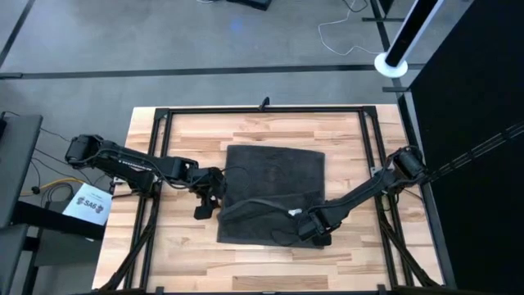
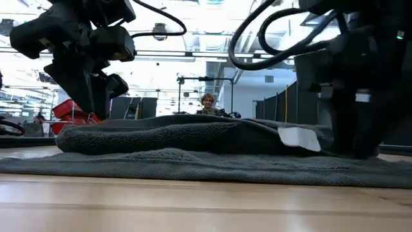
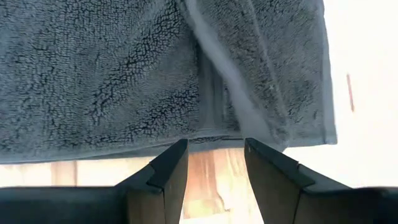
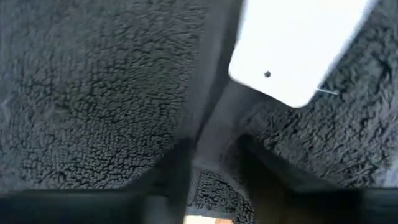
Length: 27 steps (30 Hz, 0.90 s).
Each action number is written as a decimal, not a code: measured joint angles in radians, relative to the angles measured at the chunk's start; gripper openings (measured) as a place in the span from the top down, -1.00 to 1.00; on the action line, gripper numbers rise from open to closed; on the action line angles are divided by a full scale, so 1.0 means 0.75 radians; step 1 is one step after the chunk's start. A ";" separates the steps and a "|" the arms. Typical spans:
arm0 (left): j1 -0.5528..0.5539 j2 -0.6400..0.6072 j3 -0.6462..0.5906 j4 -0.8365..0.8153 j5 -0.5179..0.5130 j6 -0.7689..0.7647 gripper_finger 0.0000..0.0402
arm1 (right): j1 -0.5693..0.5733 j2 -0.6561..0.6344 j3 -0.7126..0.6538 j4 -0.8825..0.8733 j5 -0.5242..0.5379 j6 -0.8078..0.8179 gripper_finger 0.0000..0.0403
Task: Roll towel
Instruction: Roll the black towel
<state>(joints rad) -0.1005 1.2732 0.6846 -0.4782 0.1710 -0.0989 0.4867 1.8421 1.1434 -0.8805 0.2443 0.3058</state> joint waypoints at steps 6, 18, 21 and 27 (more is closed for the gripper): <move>0.000 0.005 0.000 0.031 0.099 -0.042 0.29 | -0.032 -0.075 0.050 -0.131 0.001 0.110 0.99; -0.001 0.182 -0.001 0.221 0.246 -0.001 0.28 | -0.033 -0.146 0.052 -0.141 0.002 0.189 1.00; -0.001 0.252 -0.001 0.264 0.263 -0.027 0.26 | -0.033 -0.146 0.052 -0.142 0.002 0.199 1.00; -0.001 0.288 -0.001 0.292 0.293 -0.048 0.46 | -0.031 -0.146 0.052 -0.140 0.003 0.201 1.00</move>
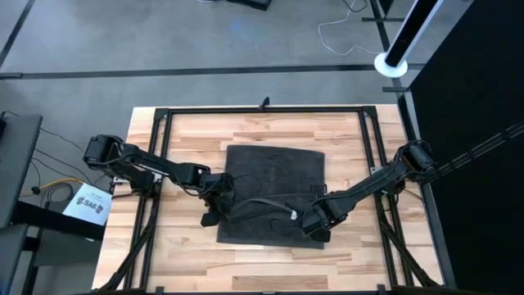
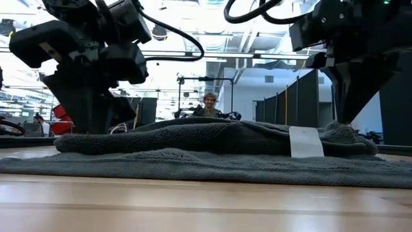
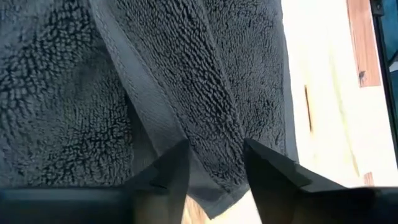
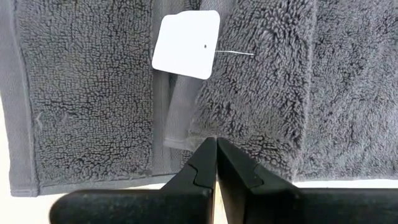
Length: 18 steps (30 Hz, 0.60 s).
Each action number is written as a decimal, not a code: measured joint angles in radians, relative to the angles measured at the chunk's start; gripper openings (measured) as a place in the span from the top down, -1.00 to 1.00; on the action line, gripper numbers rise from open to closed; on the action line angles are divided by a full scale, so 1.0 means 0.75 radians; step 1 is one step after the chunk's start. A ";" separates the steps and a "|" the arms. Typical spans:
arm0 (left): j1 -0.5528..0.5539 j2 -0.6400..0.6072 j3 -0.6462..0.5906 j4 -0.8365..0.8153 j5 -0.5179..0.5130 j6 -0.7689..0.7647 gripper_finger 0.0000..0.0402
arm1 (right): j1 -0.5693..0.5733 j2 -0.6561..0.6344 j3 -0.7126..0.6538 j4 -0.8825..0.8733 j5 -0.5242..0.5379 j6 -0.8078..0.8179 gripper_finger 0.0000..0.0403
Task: Roll towel
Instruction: Roll the black towel
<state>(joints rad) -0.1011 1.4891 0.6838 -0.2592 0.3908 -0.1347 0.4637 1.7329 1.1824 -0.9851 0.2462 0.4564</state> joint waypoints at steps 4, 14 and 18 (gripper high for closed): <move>0.001 -0.014 0.001 0.014 -0.002 -0.002 0.91 | 0.001 0.000 -0.030 0.073 -0.020 0.005 1.00; 0.001 -0.013 0.001 0.004 -0.003 -0.008 0.99 | 0.059 0.001 -0.082 0.222 -0.036 -0.022 0.54; 0.004 -0.013 0.001 0.005 -0.003 -0.007 1.00 | 0.067 0.008 -0.124 0.246 0.005 -0.016 0.13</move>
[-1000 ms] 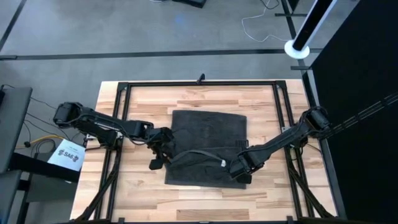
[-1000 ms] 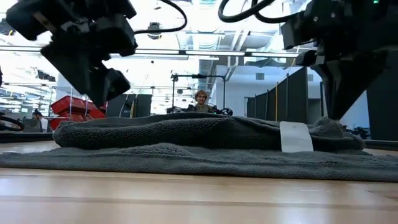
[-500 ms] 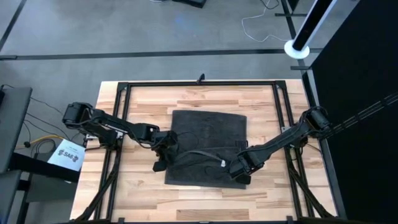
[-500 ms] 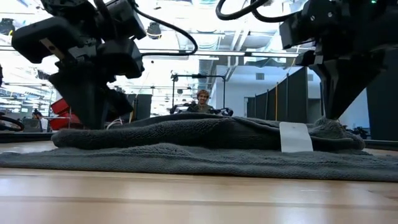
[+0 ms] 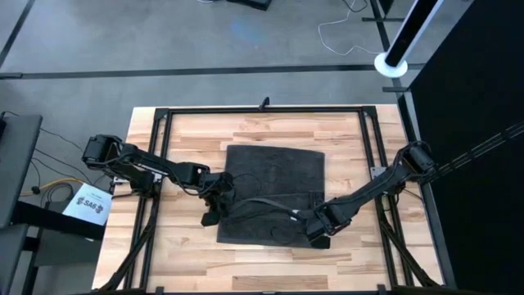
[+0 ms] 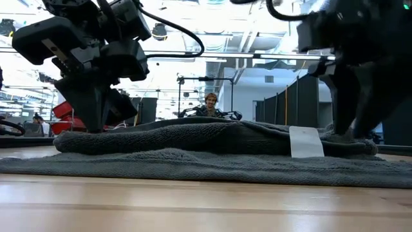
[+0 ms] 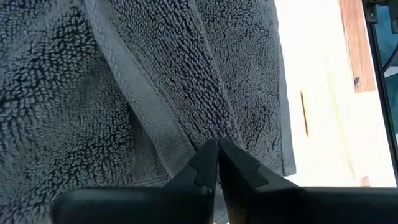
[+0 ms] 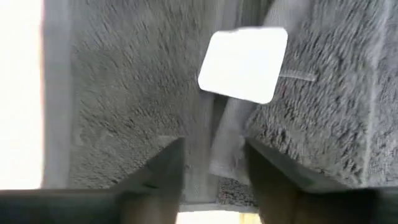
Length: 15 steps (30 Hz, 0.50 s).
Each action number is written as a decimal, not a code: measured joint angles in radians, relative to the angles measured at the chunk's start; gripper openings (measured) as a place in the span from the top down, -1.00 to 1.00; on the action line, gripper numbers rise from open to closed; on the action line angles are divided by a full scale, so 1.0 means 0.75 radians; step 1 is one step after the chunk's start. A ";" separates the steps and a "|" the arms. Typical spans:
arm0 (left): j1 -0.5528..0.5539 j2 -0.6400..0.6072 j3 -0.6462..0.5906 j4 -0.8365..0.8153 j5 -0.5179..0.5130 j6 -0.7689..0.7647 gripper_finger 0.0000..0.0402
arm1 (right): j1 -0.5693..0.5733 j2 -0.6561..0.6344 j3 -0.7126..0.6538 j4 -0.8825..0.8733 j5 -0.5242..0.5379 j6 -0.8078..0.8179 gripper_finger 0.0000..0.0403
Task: Roll towel
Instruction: Roll the black towel
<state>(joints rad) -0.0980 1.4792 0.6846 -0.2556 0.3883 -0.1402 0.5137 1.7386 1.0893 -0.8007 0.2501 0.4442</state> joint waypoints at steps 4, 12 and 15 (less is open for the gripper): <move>0.002 0.000 0.000 0.000 0.000 0.006 1.00 | -0.017 0.000 -0.077 0.036 0.006 0.000 -0.11; 0.013 0.000 0.001 -0.019 -0.001 0.011 1.00 | -0.069 0.001 -0.108 0.070 0.061 0.025 0.77; 0.022 -0.001 0.001 -0.025 -0.001 0.011 1.00 | -0.081 0.001 -0.107 0.097 0.053 0.026 0.94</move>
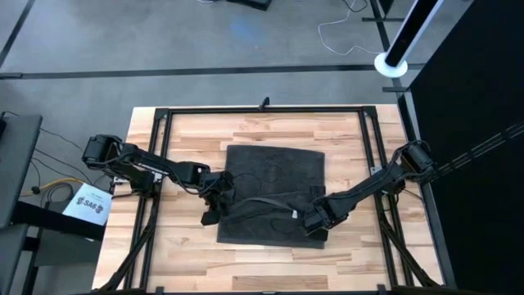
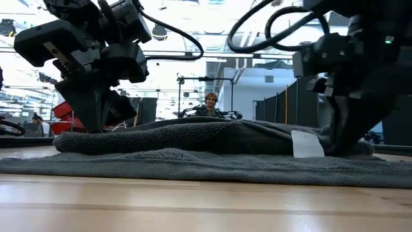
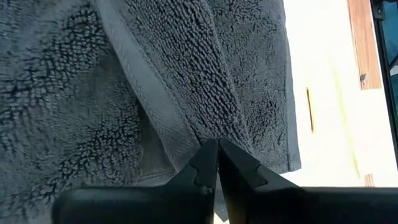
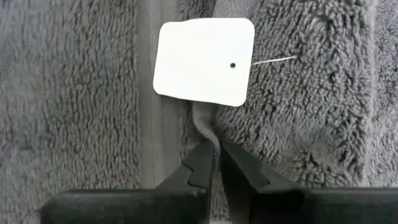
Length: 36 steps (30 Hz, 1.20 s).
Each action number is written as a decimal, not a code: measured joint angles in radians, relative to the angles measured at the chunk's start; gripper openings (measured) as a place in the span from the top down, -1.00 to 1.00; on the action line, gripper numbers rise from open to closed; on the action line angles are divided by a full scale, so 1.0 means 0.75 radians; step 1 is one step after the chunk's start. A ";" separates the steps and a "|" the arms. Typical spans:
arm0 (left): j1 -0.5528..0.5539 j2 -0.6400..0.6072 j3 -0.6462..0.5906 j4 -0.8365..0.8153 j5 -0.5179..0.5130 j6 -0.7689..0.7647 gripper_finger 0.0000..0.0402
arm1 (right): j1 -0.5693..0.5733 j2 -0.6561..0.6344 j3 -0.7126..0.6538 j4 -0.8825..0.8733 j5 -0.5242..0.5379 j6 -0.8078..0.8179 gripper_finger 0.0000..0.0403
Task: Roll towel
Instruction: Roll the black towel
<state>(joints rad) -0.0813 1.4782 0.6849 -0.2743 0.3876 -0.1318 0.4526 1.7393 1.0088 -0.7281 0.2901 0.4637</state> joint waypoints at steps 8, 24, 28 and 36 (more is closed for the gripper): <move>0.011 -0.136 0.041 -0.159 -0.178 0.034 1.00 | -0.013 -0.041 0.137 -0.266 0.011 0.053 0.98; 0.188 -0.259 0.243 -0.434 -0.190 0.340 0.90 | -0.111 -0.461 0.196 -0.685 0.284 0.281 0.98; 0.142 -0.177 0.180 -0.331 0.014 0.416 0.65 | -0.121 -0.451 0.196 -0.669 0.283 0.278 0.98; -0.062 0.014 0.165 -0.147 0.118 0.583 0.15 | -0.127 -0.413 0.195 -0.605 0.278 0.252 0.98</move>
<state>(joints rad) -0.1275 1.4887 0.8085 -0.3846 0.4761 0.3051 0.3570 1.4296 1.1549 -1.1817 0.4987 0.6524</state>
